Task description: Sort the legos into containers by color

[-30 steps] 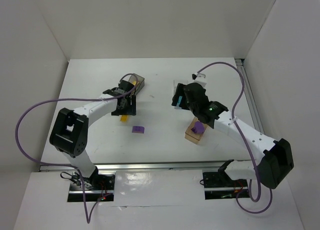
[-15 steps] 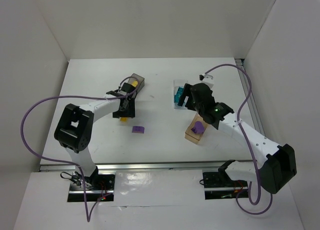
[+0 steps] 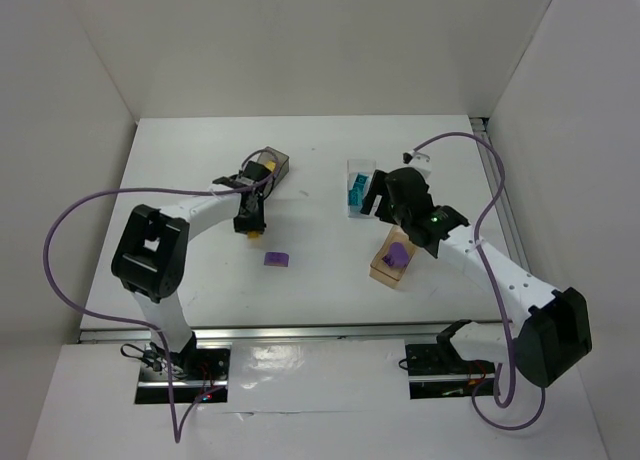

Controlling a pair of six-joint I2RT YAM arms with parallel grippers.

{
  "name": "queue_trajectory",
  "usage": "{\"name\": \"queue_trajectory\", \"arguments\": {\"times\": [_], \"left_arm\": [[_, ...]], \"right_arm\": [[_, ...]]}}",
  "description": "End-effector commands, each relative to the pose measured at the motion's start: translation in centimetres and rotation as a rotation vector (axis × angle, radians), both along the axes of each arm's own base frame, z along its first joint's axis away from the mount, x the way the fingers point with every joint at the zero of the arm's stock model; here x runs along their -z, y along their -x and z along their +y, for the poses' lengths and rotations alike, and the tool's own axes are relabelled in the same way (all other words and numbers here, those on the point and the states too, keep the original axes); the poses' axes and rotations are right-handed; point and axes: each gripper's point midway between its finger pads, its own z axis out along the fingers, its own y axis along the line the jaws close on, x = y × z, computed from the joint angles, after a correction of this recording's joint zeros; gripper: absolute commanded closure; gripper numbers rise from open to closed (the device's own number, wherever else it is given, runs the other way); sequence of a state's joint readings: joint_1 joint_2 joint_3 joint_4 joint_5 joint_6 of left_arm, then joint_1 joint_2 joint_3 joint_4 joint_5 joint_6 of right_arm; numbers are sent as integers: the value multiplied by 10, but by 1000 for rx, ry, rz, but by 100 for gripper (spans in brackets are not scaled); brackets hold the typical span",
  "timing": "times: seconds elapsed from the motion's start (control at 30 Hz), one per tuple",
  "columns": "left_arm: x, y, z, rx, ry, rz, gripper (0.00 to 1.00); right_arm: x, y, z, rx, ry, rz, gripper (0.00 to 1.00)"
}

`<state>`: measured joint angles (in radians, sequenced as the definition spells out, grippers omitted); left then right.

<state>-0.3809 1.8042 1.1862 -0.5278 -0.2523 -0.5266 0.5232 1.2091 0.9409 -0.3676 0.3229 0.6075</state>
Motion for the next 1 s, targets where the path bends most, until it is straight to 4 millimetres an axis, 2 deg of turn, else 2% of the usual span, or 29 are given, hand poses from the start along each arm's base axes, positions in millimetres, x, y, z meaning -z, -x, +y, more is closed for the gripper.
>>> {"name": "queue_trajectory", "arguments": {"times": [0.0,0.1,0.13,0.17,0.2,0.23,0.27,0.3,0.33,0.47,0.5,0.53,0.57,0.6,0.63,0.67,0.7,0.77,0.8,0.87,0.9,0.93,0.97], "left_arm": [[-70,-23,-2,11,29,-156,67],[-111,-39,6,22,-2,-246,67],[-132,-54,5,31,22,-285,66],[-138,-60,2,48,29,-289,66],[-128,-71,4,56,7,-262,66],[-142,-84,3,48,1,-288,66],[-127,-93,5,47,-41,-253,66],[-124,-101,7,47,-50,-246,66],[-133,-115,4,41,-48,-279,66],[-111,-139,3,28,-68,-247,64],[-108,-144,3,24,-77,-246,59],[-113,-154,3,20,-59,-258,51],[-102,-157,2,22,-66,-235,37],[-101,-159,1,22,-67,-230,29],[-105,-160,-1,26,-55,-238,15],[-108,-162,-2,17,-47,-248,10],[-122,-161,-3,19,-31,-274,7],[-140,-157,-3,2,-12,-306,8],[-158,-149,-2,6,6,-333,11],[-173,-134,-7,23,15,-352,15],[-158,-114,-16,57,15,-304,18],[-157,-103,-18,67,3,-302,18],[-169,-86,-21,57,37,-319,18]], "right_arm": [[-5,-7,-3,8,-4,-24,14],[-7,-5,-8,18,-8,-32,14],[-7,-3,-9,18,-9,-33,14],[-7,-4,-13,28,-9,-33,14],[-5,-3,-14,28,-4,-24,14],[-3,0,-20,40,0,-17,14],[-3,2,-21,35,10,-14,14],[-2,4,-22,35,14,-6,14],[-6,3,-26,47,8,-18,14],[-14,10,-36,67,10,-27,14],[-11,11,-41,78,17,-14,14],[-13,14,-42,78,17,-14,14],[-16,15,-43,78,12,-23,14],[-14,17,-43,78,18,-13,14],[-16,19,-47,86,23,-15,14],[-16,18,-49,96,23,-15,14],[-17,21,-50,96,24,-14,14],[-18,22,-53,104,30,-17,14],[-18,22,-53,104,30,-17,12],[-18,22,-53,104,30,-17,12],[-14,24,-54,104,34,-9,12],[-14,24,-54,104,34,-9,12],[-11,23,-53,104,39,1,12]]}}
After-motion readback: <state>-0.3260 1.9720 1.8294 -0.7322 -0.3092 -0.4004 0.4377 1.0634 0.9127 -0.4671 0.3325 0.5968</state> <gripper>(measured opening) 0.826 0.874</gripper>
